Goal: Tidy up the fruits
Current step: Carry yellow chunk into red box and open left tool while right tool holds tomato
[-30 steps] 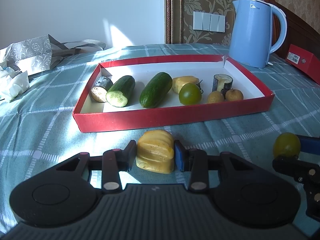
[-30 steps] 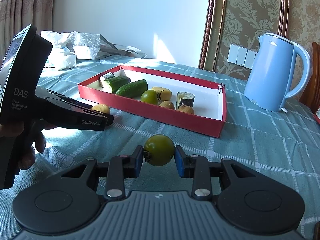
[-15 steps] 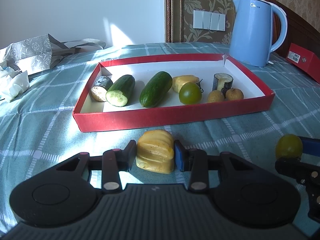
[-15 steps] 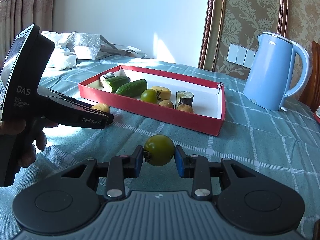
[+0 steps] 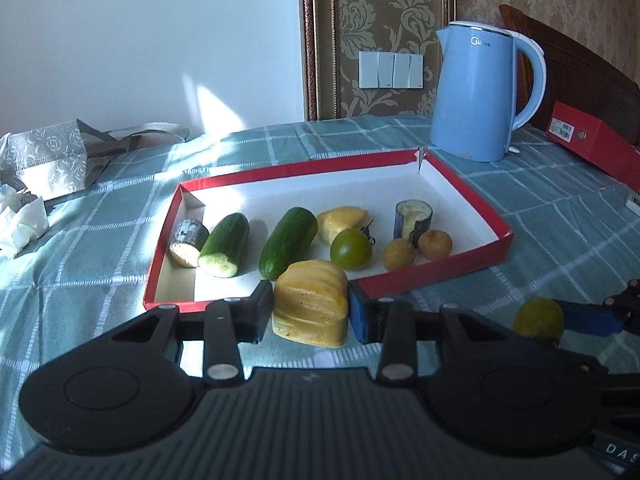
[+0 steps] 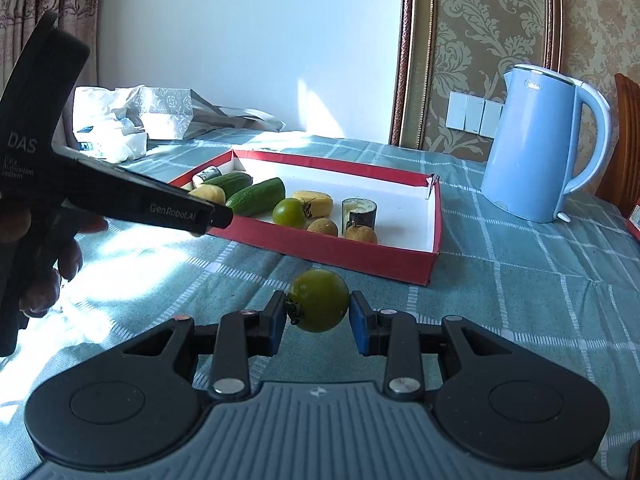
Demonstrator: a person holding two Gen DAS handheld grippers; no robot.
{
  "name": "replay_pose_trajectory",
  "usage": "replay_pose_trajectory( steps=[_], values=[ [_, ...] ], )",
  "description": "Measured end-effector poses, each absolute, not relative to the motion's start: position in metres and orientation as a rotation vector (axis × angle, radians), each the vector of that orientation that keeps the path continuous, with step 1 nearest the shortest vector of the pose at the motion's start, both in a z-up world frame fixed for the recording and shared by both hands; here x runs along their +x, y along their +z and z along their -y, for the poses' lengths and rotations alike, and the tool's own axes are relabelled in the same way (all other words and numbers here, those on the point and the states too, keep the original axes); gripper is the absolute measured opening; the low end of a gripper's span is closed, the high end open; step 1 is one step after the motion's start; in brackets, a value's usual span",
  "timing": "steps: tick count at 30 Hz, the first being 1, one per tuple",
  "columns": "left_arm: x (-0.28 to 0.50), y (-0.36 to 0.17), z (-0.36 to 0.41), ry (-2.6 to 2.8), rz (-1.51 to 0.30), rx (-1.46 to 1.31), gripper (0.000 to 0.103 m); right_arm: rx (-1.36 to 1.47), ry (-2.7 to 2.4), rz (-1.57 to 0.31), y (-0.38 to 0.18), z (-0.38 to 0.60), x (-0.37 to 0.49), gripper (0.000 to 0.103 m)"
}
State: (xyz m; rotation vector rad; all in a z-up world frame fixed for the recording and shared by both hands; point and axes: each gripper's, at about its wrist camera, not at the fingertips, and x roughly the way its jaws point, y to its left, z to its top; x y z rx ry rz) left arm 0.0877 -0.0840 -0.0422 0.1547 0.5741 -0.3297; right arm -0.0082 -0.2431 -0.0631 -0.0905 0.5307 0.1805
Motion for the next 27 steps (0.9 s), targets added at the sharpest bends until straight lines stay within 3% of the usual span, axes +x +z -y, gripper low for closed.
replay_pose_trajectory(
  steps=[8,18,27],
  values=[
    [0.156,-0.017,0.116,-0.319,-0.548,0.155,0.036,-0.068,0.160,-0.533,-0.059,0.261,-0.008,0.033],
    [0.238,-0.038,0.125,-0.232,-0.648,0.152,0.036,-0.048,0.130,-0.552,-0.061,0.290,-0.006,0.033],
    [0.259,-0.058,0.129,-0.202,-0.708,0.145,0.036,-0.040,0.123,-0.569,-0.063,0.303,0.003,0.033]
  ],
)
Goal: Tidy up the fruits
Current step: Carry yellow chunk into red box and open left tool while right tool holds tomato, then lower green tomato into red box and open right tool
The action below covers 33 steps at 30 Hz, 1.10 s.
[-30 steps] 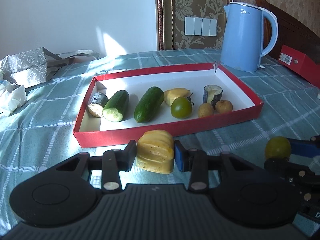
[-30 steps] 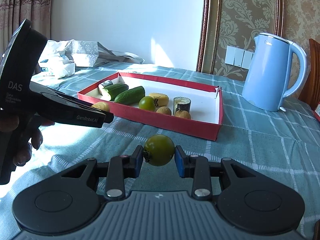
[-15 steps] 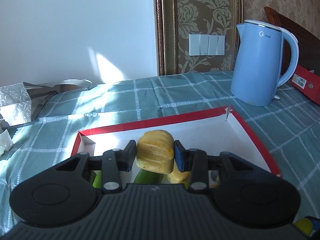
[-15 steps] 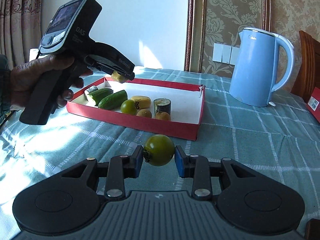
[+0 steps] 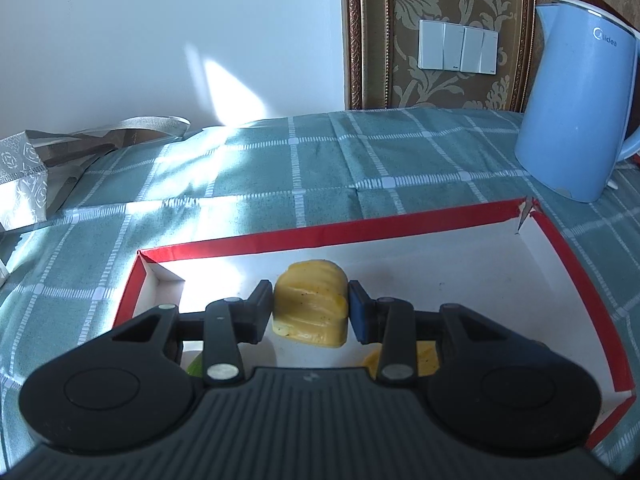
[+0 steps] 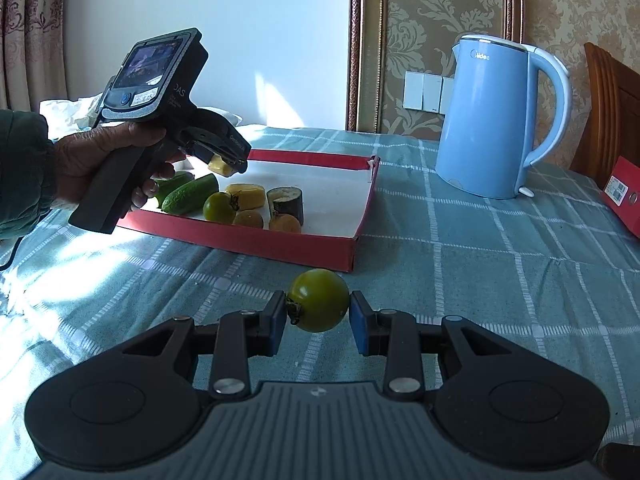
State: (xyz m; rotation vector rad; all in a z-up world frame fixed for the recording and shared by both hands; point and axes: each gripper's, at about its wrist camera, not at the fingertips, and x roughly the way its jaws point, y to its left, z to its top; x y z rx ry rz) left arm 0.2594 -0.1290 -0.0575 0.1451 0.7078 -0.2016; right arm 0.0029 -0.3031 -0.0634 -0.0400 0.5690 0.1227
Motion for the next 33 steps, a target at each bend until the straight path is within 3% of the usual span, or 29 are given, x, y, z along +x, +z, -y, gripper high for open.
replay_pose_trajectory(
  steps=[18,23,33],
  values=[
    [0.258,-0.069,0.127,-0.188,-0.723,0.140,0.042,-0.050,0.121,-0.578,-0.063,0.306,0.007,0.033],
    [0.247,-0.060,0.122,-0.172,-0.675,0.153,0.076,-0.049,0.120,-0.575,-0.062,0.307,0.010,0.033],
    [0.199,-0.032,0.099,-0.109,-0.577,0.131,0.079,-0.064,0.123,-0.542,-0.051,0.305,0.016,0.033]
  ],
)
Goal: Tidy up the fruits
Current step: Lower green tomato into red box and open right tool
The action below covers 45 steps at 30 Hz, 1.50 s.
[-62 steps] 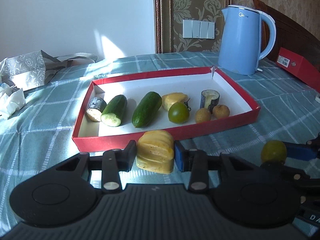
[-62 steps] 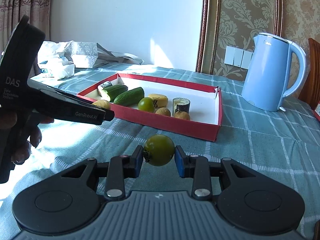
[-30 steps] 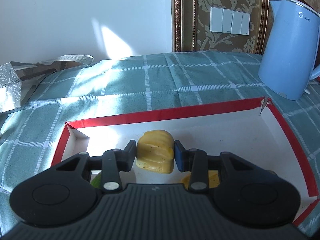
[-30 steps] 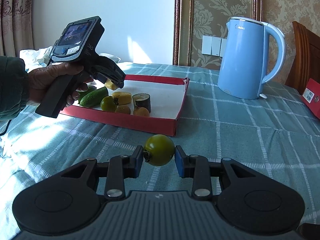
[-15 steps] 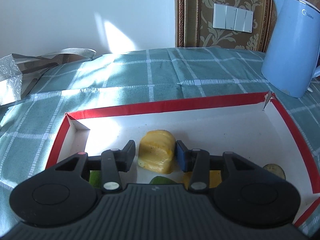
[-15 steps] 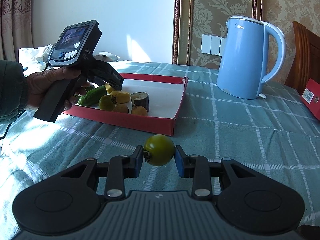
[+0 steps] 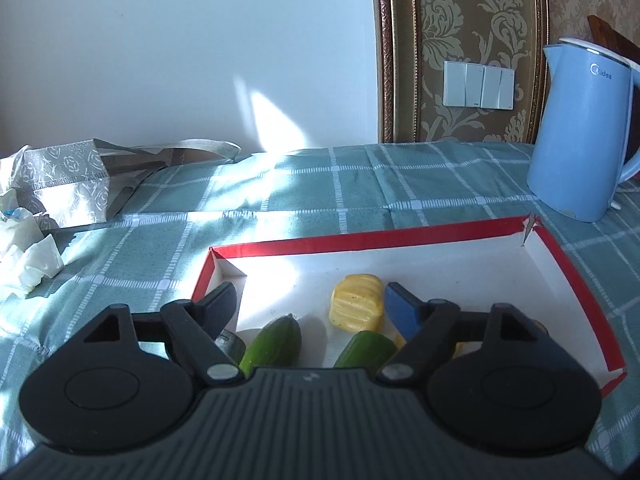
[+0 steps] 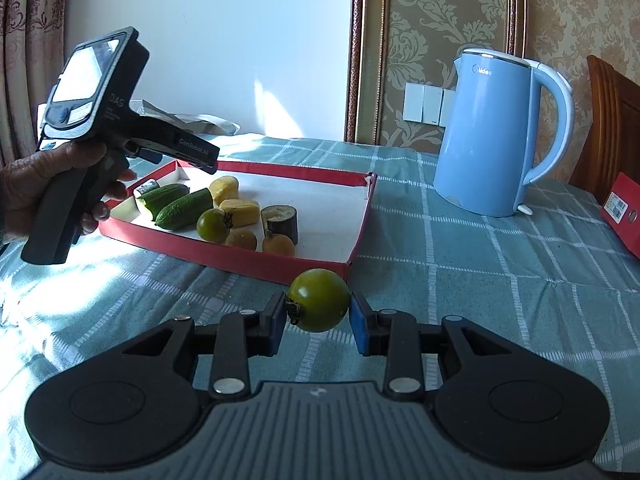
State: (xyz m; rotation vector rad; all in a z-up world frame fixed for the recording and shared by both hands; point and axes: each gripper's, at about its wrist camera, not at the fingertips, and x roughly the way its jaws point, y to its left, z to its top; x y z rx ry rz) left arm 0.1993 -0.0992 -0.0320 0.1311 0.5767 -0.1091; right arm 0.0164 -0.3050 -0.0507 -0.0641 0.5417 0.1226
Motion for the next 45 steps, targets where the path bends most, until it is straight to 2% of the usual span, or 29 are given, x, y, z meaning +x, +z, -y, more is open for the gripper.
replay_pose_trajectory(
  steps=[4,15,31,45],
  values=[
    [0.152,-0.024,0.088,-0.124,-0.523,0.143,0.082,-0.080,0.132,-0.510,-0.039,0.305,0.029,0.033],
    [0.047,-0.040,0.067,-0.153,-0.629,0.092,0.082,-0.087,0.158,-0.500,-0.029,0.299,0.099,0.033],
    [0.020,-0.040,0.053,-0.042,-0.662,0.067,0.084,-0.142,0.193,-0.632,-0.053,0.279,0.205,0.033],
    [0.028,-0.038,0.061,-0.026,-0.650,0.071,0.084,-0.121,0.201,-0.695,-0.074,0.276,0.226,0.034]
  ],
)
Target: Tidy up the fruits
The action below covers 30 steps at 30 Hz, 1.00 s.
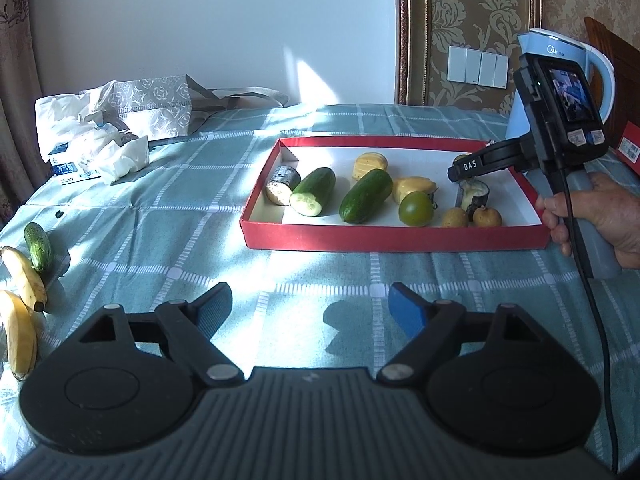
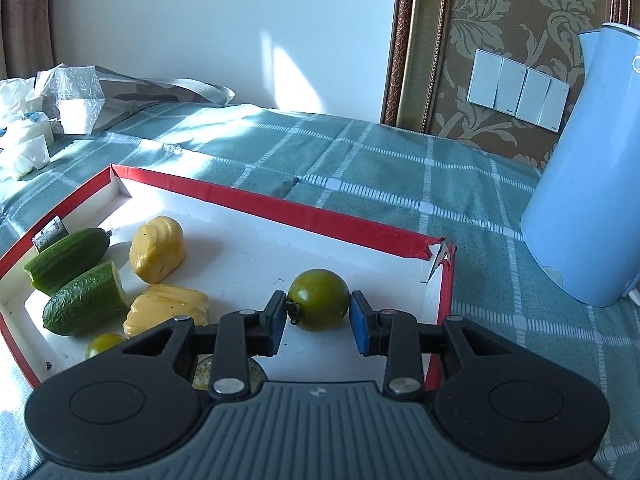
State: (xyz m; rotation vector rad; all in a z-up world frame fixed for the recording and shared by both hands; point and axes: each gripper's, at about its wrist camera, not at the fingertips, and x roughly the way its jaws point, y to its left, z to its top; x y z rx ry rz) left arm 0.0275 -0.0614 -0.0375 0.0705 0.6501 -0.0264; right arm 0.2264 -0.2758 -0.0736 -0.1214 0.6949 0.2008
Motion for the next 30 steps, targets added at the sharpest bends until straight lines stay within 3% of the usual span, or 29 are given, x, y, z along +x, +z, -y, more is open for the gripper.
replay_pose_trajectory(
  steps=[6,8,12,18,21,30],
  values=[
    [0.023,-0.038,0.059,-0.023,-0.655,0.074,0.085,-0.116,0.202,-0.701,-0.073,0.273,0.228,0.037],
    [0.021,-0.038,0.057,-0.022,-0.655,0.077,0.085,-0.113,0.212,-0.707,-0.073,0.272,0.228,0.046],
    [0.018,-0.037,0.053,-0.023,-0.652,0.071,0.086,-0.101,0.189,-0.660,-0.065,0.271,0.221,0.074],
    [0.019,-0.032,0.049,-0.036,-0.645,0.058,0.087,-0.061,0.164,-0.603,-0.047,0.276,0.194,0.076],
    [0.024,-0.028,0.045,-0.058,-0.652,0.022,0.088,-0.026,0.150,-0.557,-0.037,0.281,0.159,0.083],
    [0.030,-0.006,0.043,-0.100,-0.599,0.003,0.095,-0.012,0.182,-0.509,-0.027,0.278,0.050,0.090]
  ],
)
